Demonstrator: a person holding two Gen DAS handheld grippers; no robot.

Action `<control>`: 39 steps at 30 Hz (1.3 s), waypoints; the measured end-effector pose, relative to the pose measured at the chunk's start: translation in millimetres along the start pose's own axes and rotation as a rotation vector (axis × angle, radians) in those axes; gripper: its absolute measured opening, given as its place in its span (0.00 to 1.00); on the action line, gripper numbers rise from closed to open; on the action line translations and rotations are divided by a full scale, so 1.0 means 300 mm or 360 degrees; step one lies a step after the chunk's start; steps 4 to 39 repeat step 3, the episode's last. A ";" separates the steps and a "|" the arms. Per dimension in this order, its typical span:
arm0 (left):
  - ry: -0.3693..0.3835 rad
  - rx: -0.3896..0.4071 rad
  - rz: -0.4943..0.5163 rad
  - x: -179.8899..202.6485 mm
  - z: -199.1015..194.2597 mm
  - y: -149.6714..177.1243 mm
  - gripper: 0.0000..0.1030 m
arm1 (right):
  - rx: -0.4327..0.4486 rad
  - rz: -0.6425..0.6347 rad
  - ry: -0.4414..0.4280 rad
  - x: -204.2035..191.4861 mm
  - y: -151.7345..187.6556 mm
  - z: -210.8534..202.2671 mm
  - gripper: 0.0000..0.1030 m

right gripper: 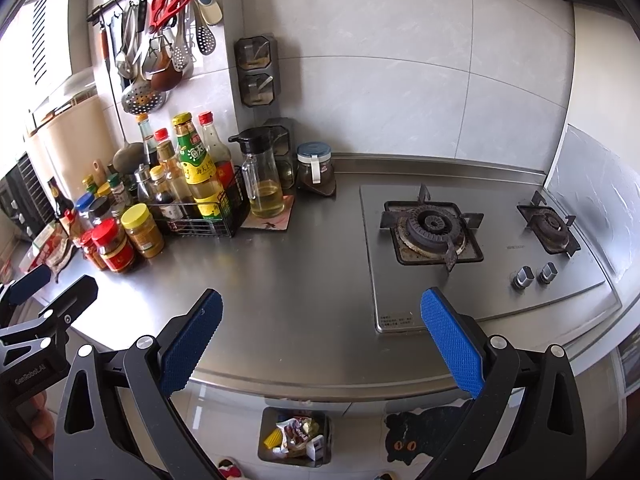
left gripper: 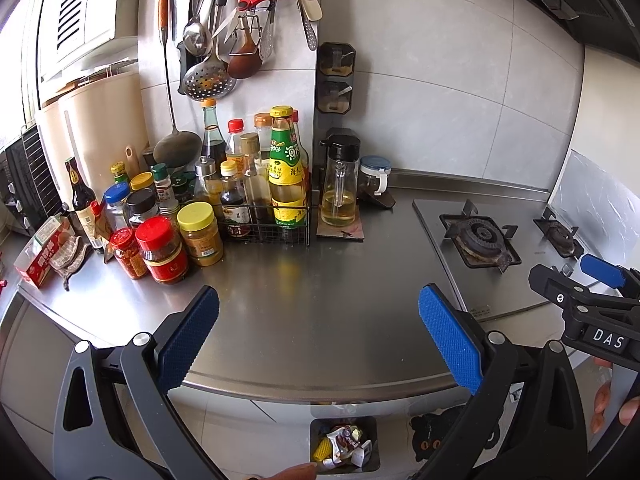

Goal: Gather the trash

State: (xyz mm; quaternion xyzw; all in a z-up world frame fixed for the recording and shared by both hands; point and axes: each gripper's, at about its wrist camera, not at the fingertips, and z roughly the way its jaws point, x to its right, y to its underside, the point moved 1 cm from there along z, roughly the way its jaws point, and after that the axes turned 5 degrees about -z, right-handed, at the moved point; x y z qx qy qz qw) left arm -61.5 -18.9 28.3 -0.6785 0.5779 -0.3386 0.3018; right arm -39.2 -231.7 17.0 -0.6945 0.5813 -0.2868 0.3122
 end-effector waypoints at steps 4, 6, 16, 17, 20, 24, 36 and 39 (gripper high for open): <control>0.0007 -0.0006 -0.0002 0.001 0.002 0.003 0.92 | -0.0003 0.0000 -0.0002 0.000 0.001 0.000 0.97; 0.0007 -0.0006 -0.0002 0.001 0.002 0.003 0.92 | -0.0003 0.0000 -0.0002 0.000 0.001 0.000 0.97; 0.0007 -0.0006 -0.0002 0.001 0.002 0.003 0.92 | -0.0003 0.0000 -0.0002 0.000 0.001 0.000 0.97; 0.0007 -0.0006 -0.0002 0.001 0.002 0.003 0.92 | -0.0003 0.0000 -0.0002 0.000 0.001 0.000 0.97; 0.0007 -0.0006 -0.0002 0.001 0.002 0.003 0.92 | -0.0003 0.0000 -0.0002 0.000 0.001 0.000 0.97; 0.0007 -0.0006 -0.0002 0.001 0.002 0.003 0.92 | -0.0003 0.0000 -0.0002 0.000 0.001 0.000 0.97; 0.0007 -0.0006 -0.0002 0.001 0.002 0.003 0.92 | -0.0003 0.0000 -0.0002 0.000 0.001 0.000 0.97; 0.0007 -0.0006 -0.0002 0.001 0.002 0.003 0.92 | -0.0003 0.0000 -0.0002 0.000 0.001 0.000 0.97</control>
